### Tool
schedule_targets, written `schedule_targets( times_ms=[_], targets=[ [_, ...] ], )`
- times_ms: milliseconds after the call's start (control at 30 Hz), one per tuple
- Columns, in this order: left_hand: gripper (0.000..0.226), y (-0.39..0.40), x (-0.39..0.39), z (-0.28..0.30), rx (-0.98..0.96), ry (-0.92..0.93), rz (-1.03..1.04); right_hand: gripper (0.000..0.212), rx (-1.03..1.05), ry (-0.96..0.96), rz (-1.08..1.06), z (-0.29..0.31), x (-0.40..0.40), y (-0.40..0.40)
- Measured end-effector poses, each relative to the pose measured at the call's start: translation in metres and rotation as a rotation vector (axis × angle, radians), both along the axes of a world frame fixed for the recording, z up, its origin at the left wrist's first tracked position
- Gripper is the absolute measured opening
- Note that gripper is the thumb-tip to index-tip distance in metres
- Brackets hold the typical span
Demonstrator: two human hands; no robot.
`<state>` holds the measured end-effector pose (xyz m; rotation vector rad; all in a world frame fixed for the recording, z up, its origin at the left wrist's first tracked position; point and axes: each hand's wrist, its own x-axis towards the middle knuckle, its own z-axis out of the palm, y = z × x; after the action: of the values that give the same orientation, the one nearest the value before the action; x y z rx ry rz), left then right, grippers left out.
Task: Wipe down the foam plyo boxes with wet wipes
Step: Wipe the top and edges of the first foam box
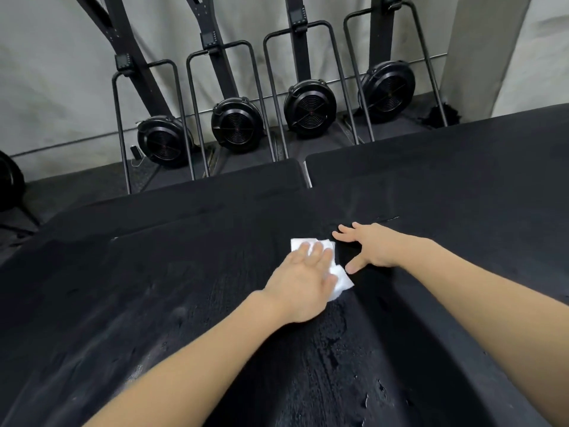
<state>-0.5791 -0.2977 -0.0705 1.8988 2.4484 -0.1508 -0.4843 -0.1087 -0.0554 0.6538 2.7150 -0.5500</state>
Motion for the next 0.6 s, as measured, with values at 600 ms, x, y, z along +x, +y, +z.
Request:
schedule_targets(
  times_ms=[600],
  targets=[
    [0.048,-0.064,0.062,0.013,0.131,0.098,-0.064,0.068,-0.013,0.090,0.005,0.016,0.104,-0.071]
  ],
)
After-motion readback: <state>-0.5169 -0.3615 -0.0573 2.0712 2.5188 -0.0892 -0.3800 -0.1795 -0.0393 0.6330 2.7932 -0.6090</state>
